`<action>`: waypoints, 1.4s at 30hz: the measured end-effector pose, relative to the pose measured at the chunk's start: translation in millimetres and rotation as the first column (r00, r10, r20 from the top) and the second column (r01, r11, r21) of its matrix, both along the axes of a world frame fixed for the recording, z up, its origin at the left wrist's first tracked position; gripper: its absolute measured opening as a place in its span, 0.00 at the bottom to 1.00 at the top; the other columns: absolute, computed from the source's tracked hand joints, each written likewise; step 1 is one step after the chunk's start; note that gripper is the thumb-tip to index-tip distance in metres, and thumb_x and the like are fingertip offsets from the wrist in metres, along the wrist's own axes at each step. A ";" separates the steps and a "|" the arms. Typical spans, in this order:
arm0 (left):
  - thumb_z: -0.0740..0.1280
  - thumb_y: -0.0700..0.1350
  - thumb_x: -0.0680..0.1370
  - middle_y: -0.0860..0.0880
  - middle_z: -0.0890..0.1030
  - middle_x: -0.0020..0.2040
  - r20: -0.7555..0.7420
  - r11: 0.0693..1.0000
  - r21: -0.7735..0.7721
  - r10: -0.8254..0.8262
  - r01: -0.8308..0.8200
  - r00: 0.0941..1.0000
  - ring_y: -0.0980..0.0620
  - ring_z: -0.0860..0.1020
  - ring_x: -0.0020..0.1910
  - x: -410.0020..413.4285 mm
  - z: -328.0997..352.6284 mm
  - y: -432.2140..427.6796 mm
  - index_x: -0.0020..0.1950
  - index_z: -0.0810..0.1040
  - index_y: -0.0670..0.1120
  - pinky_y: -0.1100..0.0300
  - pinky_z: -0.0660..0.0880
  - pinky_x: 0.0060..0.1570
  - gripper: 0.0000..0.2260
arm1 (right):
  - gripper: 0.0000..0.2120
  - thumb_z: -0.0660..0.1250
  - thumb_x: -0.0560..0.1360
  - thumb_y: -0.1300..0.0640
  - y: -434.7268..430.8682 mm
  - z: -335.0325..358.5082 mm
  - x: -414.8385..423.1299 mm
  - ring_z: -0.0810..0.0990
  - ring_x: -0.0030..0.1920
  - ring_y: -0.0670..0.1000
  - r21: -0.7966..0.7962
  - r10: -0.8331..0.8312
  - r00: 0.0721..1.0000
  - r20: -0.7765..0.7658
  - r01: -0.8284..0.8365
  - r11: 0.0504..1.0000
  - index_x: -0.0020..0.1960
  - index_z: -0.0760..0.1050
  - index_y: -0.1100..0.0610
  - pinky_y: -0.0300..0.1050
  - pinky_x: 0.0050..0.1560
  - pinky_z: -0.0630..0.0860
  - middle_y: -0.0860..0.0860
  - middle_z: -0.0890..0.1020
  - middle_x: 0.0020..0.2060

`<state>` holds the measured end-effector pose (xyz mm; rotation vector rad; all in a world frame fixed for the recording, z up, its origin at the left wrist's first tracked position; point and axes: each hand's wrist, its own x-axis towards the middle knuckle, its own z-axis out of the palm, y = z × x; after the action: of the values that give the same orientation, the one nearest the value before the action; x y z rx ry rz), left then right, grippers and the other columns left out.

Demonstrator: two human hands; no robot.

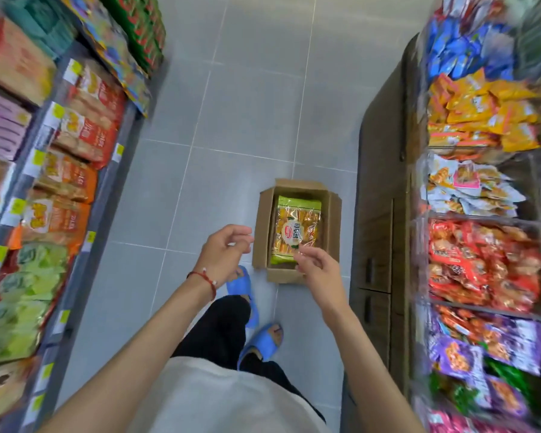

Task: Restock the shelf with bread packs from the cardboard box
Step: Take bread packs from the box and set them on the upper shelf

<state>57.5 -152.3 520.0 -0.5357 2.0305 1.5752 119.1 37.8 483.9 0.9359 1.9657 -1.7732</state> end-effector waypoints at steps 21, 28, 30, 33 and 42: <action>0.59 0.44 0.81 0.50 0.77 0.50 0.333 0.935 -0.315 -0.052 0.163 0.941 0.52 0.76 0.48 -98.0 -256.0 159.0 0.65 0.74 0.48 0.62 0.71 0.49 0.13 | 0.10 0.66 0.83 0.58 162.0 -234.3 -163.2 0.81 0.58 0.49 0.147 0.415 0.888 0.200 -0.446 0.883 0.63 0.79 0.55 0.53 0.65 0.79 0.49 0.83 0.55; 0.62 0.43 0.76 0.45 0.80 0.50 0.517 0.952 -0.307 0.153 0.016 0.842 0.43 0.78 0.51 -76.3 -394.2 195.7 0.54 0.77 0.49 0.58 0.74 0.58 0.09 | 0.11 0.65 0.83 0.59 185.5 -376.3 -196.0 0.81 0.58 0.49 0.183 0.635 0.736 0.234 -0.675 0.715 0.64 0.79 0.50 0.54 0.63 0.80 0.48 0.83 0.57; 0.62 0.42 0.77 0.48 0.78 0.50 0.553 0.948 -0.319 0.184 0.003 0.813 0.47 0.76 0.48 -72.9 -431.3 201.5 0.52 0.75 0.51 0.59 0.73 0.56 0.07 | 0.13 0.65 0.82 0.61 189.5 -411.9 -202.3 0.82 0.59 0.50 0.186 0.679 0.689 0.255 -0.724 0.664 0.66 0.78 0.52 0.54 0.63 0.81 0.49 0.83 0.58; 0.63 0.44 0.75 0.45 0.79 0.50 0.621 0.944 -0.328 0.227 -0.014 0.751 0.44 0.77 0.44 -66.1 -484.3 206.3 0.53 0.76 0.51 0.56 0.77 0.49 0.08 | 0.15 0.66 0.82 0.60 194.3 -458.1 -216.3 0.80 0.61 0.49 0.221 0.734 0.625 0.267 -0.781 0.585 0.68 0.76 0.53 0.55 0.63 0.80 0.49 0.82 0.62; 0.61 0.43 0.81 0.42 0.77 0.66 0.799 0.973 -0.231 0.182 0.013 0.573 0.50 0.74 0.43 -43.5 -628.7 195.4 0.69 0.73 0.39 0.74 0.72 0.29 0.17 | 0.24 0.67 0.81 0.56 191.4 -561.1 -275.3 0.70 0.73 0.53 0.474 0.780 0.584 0.226 -0.765 0.436 0.76 0.69 0.54 0.54 0.73 0.70 0.52 0.72 0.72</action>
<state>14.0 43.1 -108.7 -1.2074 1.4217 0.8466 -156.2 229.2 -77.2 0.0021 2.3762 -0.7027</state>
